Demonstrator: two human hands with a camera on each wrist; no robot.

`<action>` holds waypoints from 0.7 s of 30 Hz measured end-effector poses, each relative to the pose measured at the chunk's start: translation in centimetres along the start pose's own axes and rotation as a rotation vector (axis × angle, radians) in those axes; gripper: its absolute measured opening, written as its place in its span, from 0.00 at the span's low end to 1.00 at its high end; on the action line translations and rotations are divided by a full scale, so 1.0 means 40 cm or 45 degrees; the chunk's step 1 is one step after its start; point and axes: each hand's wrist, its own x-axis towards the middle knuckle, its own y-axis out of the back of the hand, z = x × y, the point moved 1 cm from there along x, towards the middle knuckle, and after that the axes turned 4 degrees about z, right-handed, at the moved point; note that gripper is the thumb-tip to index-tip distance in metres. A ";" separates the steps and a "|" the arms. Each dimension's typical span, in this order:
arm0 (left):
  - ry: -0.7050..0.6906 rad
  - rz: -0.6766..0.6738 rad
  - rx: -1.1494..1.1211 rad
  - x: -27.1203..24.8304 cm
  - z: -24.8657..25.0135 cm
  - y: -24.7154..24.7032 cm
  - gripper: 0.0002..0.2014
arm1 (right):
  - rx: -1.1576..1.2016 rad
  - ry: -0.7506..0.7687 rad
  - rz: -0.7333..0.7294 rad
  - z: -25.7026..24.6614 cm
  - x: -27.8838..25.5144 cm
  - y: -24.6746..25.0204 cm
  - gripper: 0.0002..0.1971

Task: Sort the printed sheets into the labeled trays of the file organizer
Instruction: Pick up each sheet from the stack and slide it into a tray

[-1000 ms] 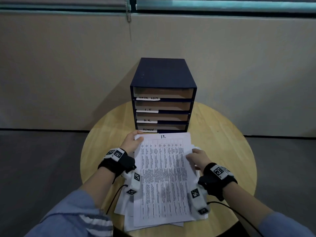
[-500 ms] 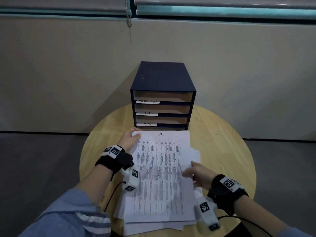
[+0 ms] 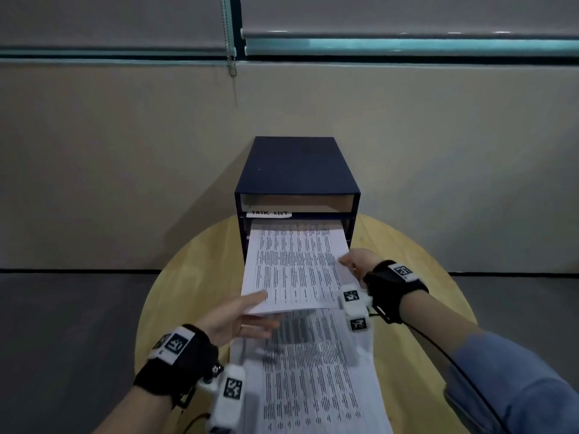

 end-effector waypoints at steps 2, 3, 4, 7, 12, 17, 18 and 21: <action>-0.018 0.038 -0.051 0.012 0.002 0.004 0.15 | 0.019 0.048 0.036 -0.038 0.018 -0.006 0.11; -0.033 0.090 -0.090 0.023 0.009 0.009 0.16 | 0.024 0.078 0.024 -0.051 0.018 -0.016 0.11; -0.048 0.155 -0.131 0.043 0.015 0.018 0.17 | 0.016 0.088 0.001 -0.056 0.018 -0.025 0.10; -0.074 0.322 -0.266 0.113 0.036 0.042 0.27 | -0.091 0.032 -0.047 -0.058 -0.013 -0.037 0.08; -0.090 0.417 -0.430 0.209 0.111 0.021 0.22 | 0.434 -0.091 0.010 -0.077 0.035 -0.027 0.05; -0.321 0.297 -0.545 0.270 0.217 0.000 0.12 | 1.130 -0.008 0.034 -0.163 0.052 -0.054 0.09; -0.327 0.330 -0.466 0.269 0.227 -0.005 0.09 | 1.119 0.016 0.026 -0.168 0.046 -0.059 0.09; -0.344 0.444 -0.198 0.264 0.202 -0.006 0.06 | 0.884 0.010 -0.087 -0.129 0.026 -0.069 0.07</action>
